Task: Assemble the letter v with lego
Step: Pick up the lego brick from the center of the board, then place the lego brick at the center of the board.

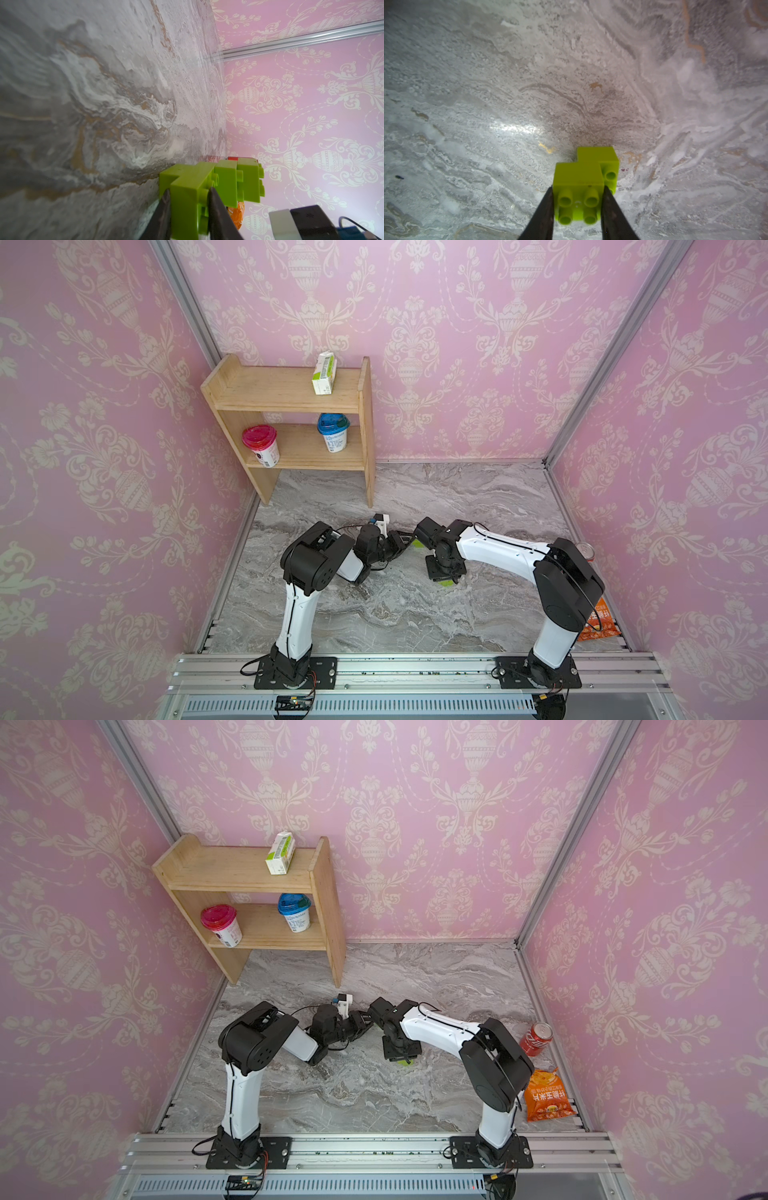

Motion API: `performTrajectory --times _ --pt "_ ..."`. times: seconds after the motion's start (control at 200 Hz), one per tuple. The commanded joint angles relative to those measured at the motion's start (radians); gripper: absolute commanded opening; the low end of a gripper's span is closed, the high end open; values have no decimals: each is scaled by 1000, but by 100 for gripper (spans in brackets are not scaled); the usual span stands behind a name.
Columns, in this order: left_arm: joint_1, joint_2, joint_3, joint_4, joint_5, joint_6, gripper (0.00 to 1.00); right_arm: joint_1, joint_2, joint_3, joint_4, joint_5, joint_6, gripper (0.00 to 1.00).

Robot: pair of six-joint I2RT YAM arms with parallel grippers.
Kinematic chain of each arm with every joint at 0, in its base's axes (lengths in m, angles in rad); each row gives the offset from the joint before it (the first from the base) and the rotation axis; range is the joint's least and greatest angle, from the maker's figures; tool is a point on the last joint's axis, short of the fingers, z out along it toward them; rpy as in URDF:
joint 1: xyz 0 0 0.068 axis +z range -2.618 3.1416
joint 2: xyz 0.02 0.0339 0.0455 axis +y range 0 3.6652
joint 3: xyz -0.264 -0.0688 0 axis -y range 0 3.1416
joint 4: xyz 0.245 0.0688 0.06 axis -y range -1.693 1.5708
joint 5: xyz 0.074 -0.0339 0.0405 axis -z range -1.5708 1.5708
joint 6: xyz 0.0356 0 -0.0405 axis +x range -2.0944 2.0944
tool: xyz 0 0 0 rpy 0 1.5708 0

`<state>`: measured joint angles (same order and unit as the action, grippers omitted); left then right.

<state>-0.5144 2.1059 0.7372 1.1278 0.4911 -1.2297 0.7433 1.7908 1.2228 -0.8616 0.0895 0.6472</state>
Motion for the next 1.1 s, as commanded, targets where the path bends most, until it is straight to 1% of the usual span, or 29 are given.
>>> performTrajectory --times 0.0,0.095,0.31,0.43,0.44,0.465,0.55,0.871,0.916,0.951,1.011,1.061,1.096 --pt "4 42 -12 -115 -5 -1 20 7 63 -38 23 -19 -19 0" --pt "4 41 -12 -117 -4 1 20 9 28 -35 22 -16 -9 0" --pt "2 40 -13 -117 -1 -2 20 30 -57 38 -11 -13 42 0" --pt "1 40 -13 -117 0 -4 20 65 -21 114 -49 -11 48 0" --pt "0 40 11 -117 1 -4 20 67 -17 119 -50 -13 49 0" --pt "-1 40 18 -117 0 -5 20 72 -7 126 -48 -18 53 0" --pt "-4 37 19 -114 -1 -9 20 78 27 141 -42 -33 66 0" --pt "-12 34 19 -94 -13 -29 20 80 118 176 -51 -19 106 0" --pt "-15 35 19 -93 -12 -28 20 81 125 176 -50 -20 110 3" --pt "-16 37 19 -90 -13 -31 20 80 128 176 -50 -22 112 8" --pt "-18 37 15 -87 -11 -33 20 81 124 177 -51 -24 114 24" --pt "-19 39 15 -85 -11 -34 20 80 116 179 -55 -22 111 41" --pt "-19 39 13 -83 -11 -35 20 80 108 183 -59 -21 107 50"
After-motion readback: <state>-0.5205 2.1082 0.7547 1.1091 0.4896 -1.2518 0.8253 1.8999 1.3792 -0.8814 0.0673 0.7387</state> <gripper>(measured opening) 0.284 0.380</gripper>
